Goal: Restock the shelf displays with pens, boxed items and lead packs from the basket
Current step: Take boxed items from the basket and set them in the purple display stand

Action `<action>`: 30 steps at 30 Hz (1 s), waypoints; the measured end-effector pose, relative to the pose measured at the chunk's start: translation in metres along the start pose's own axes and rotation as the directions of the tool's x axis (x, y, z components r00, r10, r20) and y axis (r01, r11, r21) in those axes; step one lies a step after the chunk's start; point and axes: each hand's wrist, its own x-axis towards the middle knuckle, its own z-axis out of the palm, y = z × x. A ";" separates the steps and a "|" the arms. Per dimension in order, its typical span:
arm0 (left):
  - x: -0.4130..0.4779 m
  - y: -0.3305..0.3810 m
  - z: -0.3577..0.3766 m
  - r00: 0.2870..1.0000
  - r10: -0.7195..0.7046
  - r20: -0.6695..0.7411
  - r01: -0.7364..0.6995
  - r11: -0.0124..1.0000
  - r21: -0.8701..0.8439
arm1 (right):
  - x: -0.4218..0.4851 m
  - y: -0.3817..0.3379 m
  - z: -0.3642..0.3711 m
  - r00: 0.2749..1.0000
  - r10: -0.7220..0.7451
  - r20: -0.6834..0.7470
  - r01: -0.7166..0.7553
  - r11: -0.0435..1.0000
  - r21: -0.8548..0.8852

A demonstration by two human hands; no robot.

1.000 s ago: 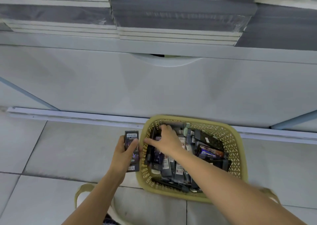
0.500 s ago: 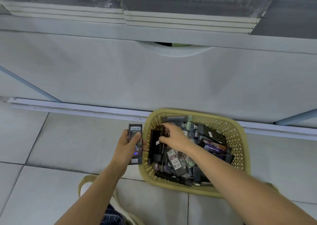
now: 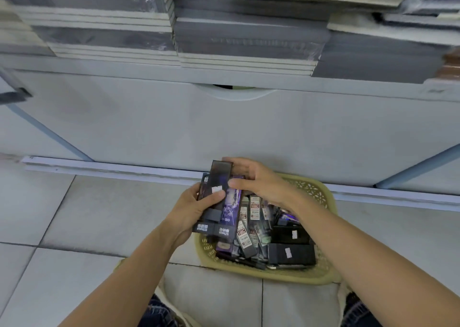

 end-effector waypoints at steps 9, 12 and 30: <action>-0.045 0.050 0.011 0.985 0.136 -0.108 -0.141 0.989 -0.035 | -0.039 -0.069 -0.012 0.952 -0.177 -0.249 0.120 0.966 -0.228; -0.062 0.074 0.011 0.955 0.254 -0.152 -0.256 0.967 0.006 | -0.057 -0.093 -0.012 0.993 -0.062 -0.098 0.024 0.936 -0.351; -0.167 0.197 0.066 0.748 0.647 -0.144 -0.650 0.759 0.038 | -0.114 -0.236 0.043 0.879 -0.405 -0.252 0.380 0.914 -0.141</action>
